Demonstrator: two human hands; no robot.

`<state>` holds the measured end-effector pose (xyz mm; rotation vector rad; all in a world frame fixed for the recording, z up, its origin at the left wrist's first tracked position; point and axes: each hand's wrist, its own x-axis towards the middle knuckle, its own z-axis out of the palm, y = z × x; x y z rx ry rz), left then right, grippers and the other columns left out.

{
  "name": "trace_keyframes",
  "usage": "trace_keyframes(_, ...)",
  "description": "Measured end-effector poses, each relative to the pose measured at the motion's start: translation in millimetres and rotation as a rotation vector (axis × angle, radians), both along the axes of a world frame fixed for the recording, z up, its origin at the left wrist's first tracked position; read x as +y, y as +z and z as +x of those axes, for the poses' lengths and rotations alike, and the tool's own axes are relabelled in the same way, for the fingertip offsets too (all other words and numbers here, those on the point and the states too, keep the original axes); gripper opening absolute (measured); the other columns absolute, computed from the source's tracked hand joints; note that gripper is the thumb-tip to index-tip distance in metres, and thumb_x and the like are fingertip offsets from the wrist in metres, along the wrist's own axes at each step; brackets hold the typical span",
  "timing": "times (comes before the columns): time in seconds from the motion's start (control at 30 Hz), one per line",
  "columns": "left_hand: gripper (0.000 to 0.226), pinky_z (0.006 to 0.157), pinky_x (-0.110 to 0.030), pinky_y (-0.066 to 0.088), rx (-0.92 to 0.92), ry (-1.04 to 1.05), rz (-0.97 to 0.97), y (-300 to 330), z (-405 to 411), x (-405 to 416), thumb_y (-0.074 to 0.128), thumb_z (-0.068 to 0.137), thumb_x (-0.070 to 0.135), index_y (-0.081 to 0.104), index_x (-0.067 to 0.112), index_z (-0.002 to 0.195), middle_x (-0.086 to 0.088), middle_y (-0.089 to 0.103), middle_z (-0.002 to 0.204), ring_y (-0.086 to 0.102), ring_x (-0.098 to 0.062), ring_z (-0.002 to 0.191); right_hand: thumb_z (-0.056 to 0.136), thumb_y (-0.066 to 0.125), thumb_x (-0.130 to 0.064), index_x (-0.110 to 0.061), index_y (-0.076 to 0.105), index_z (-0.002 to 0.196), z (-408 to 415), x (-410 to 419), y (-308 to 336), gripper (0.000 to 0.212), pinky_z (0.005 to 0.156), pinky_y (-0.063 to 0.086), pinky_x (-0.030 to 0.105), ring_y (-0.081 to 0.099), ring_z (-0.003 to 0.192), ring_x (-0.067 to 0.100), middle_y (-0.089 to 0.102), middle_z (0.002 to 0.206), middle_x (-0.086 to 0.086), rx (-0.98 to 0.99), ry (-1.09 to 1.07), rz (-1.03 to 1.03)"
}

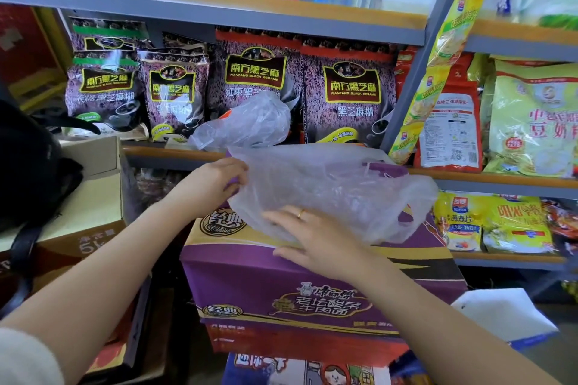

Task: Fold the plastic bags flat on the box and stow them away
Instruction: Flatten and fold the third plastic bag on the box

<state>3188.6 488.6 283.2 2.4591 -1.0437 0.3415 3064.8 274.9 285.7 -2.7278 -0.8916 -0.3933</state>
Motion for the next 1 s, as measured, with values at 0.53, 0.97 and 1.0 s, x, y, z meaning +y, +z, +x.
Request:
trace_keyframes(0.53,0.015,0.047,-0.03,0.048,-0.141,0.083,-0.068,-4.0,-76.4,-45.4,0.044,0.079,0.031,0.047,0.018,0.084,-0.005,0.057,0.073,0.059,-0.027,0.064,0.089,0.047,-0.022,-0.025,0.042,0.132,-1.9,-92.2,24.7,0.043,0.102,0.028,0.031,0.042,0.126,0.02,0.052,0.133,-0.002,0.147,-0.425,-0.3)
trace_keyframes(0.97,0.051,0.082,-0.042,0.048,-0.132,0.264,0.043,7.9,-92.4,-63.7,0.043,0.071,0.047,0.062,0.013,0.105,-0.005,0.065,0.098,0.058,-0.031,0.096,0.07,0.07,-0.048,-0.022,0.061,0.11,-7.9,-89.5,18.5,0.048,0.077,0.037,0.007,0.053,0.087,0.0,0.056,0.101,-0.012,0.176,-0.146,0.455)
trace_keyframes(1.0,0.047,0.079,-0.041,0.049,-0.143,0.234,0.038,8.9,-91.0,-72.0,0.045,0.076,0.048,0.062,0.013,0.103,-0.005,0.066,0.096,0.06,-0.031,0.092,0.073,0.063,-0.048,-0.021,0.06,0.11,-7.9,-93.0,16.6,0.047,0.08,0.039,0.012,0.054,0.089,0.002,0.055,0.104,-0.011,0.133,-0.165,0.513)
